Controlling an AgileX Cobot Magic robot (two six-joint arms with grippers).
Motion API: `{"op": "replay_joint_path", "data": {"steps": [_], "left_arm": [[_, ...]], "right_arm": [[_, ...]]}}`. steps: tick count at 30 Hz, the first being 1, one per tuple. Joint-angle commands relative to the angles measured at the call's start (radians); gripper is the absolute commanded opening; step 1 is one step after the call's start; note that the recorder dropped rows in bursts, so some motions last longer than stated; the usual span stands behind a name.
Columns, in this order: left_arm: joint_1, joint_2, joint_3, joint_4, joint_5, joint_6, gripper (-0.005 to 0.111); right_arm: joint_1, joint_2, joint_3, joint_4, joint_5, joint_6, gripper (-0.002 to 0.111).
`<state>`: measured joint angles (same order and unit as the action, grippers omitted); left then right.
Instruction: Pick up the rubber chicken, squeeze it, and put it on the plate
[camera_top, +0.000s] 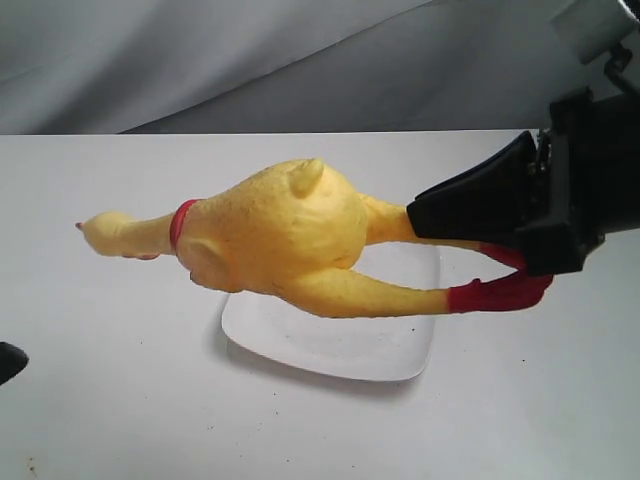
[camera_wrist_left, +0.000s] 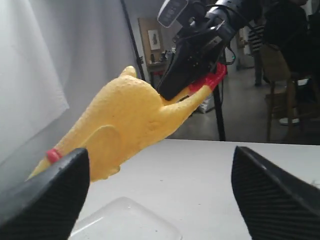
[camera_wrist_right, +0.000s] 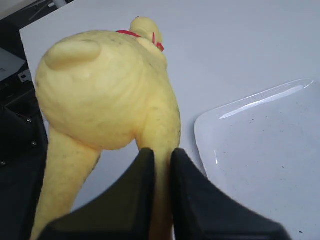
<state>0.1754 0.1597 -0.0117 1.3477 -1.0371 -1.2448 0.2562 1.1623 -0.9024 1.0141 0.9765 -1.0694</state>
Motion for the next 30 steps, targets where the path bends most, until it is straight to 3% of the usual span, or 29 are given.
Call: {"op": "replay_joint_path", "data": {"steps": [1,2,3,5,7,14,18,22,25,30], "left_arm": [[0.005,0.151,-0.192,0.071,-0.082,-0.050,0.075],[0.005,0.178,-0.259,0.157,-0.079,-0.066,0.075],[0.005,0.228,-0.406,0.384,-0.062,-0.133,0.075],[-0.049,0.318,-0.521,0.397,-0.042,-0.169,0.075],[-0.100,0.405,-0.573,0.397,-0.049,-0.063,0.076],[-0.227,0.654,-0.571,0.397,0.123,0.128,0.076],[-0.228,0.674,-0.571,0.392,0.110,0.134,0.076],[-0.228,0.674,-0.571,0.254,-0.010,0.148,0.076],[-0.228,0.681,-0.571,0.265,-0.010,0.146,0.077],[-0.228,0.718,-0.571,0.343,0.029,0.151,0.090]], "right_arm": [[-0.007,-0.003,-0.003,0.062,0.004,-0.007,0.000],[-0.007,-0.003,-0.003,0.066,0.010,-0.007,0.000],[-0.007,-0.003,-0.003,0.071,0.010,-0.007,0.000],[-0.007,-0.003,-0.003,0.098,0.008,-0.007,0.000],[-0.007,-0.003,-0.003,0.109,0.001,-0.007,0.000],[-0.007,-0.003,-0.003,0.111,-0.004,-0.007,0.000],[-0.007,-0.003,-0.003,0.111,-0.004,-0.007,0.000],[-0.007,-0.003,-0.003,0.111,-0.004,-0.007,0.000],[-0.007,-0.003,-0.003,0.111,-0.004,-0.007,0.000],[-0.007,-0.003,-0.003,0.111,-0.004,-0.007,0.000]]}}
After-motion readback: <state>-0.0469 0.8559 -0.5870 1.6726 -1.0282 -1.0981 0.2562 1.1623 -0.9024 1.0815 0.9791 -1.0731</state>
